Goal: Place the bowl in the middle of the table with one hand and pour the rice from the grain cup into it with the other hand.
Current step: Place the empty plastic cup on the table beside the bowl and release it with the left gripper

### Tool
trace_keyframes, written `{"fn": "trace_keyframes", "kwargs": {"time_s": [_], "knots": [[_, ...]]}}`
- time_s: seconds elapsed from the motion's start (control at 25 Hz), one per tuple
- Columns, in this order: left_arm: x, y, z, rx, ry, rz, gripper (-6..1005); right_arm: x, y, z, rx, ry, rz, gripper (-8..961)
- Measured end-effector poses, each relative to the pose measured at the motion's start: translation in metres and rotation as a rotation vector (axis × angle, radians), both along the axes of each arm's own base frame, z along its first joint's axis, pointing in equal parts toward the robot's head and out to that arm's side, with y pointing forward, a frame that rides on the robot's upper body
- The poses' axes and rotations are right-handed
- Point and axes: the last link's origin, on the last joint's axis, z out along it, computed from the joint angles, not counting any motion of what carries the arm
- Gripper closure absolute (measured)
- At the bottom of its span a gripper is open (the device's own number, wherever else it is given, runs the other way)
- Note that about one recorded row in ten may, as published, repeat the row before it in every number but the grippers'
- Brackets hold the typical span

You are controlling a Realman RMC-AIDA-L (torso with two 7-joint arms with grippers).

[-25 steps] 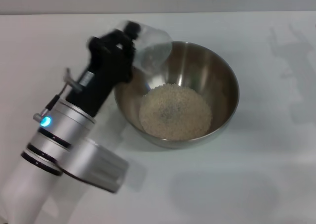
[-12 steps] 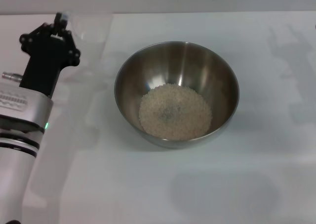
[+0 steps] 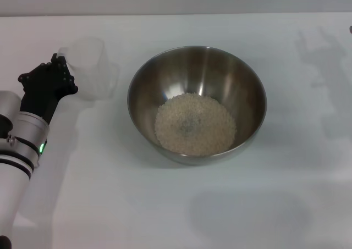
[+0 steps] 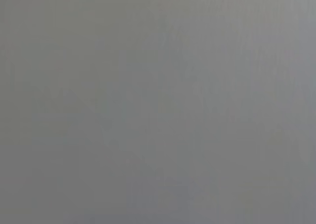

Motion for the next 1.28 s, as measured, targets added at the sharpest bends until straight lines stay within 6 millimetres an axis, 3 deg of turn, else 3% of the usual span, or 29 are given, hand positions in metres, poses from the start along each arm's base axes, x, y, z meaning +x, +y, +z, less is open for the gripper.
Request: {"fn": "trace_keyframes", "kwargs": {"time_s": [0.88,1.12,1.28], "knots": [[-0.009,-0.010,-0.012,-0.081,0.022,0.028,975,0.002,0.000,0.002,0.003,-0.002,-0.004,463],[-0.015,-0.021,-0.010,-0.069,0.018,0.027,820,0.002,0.000,0.002,0.003,-0.002,-0.006,464],[-0.020,-0.038,-0.001,0.001,-0.008,0.008,782,0.005,-0.001,0.002,0.006,0.001,-0.017,465]]}}
